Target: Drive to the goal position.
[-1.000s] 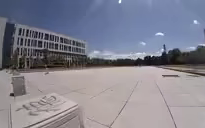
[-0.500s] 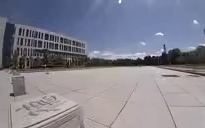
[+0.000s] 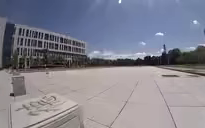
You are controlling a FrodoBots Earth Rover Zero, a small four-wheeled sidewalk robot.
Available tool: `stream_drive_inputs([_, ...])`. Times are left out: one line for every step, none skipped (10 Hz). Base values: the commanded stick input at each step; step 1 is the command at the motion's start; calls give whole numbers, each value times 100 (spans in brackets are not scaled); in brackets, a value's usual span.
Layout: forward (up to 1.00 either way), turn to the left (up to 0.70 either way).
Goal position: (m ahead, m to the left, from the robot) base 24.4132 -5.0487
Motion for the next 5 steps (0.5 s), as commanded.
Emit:
stream_drive_inputs([6,0])
stream_drive_inputs([6,0])
stream_drive_inputs([6,0])
stream_drive_inputs([6,0])
stream_drive_inputs([6,0])
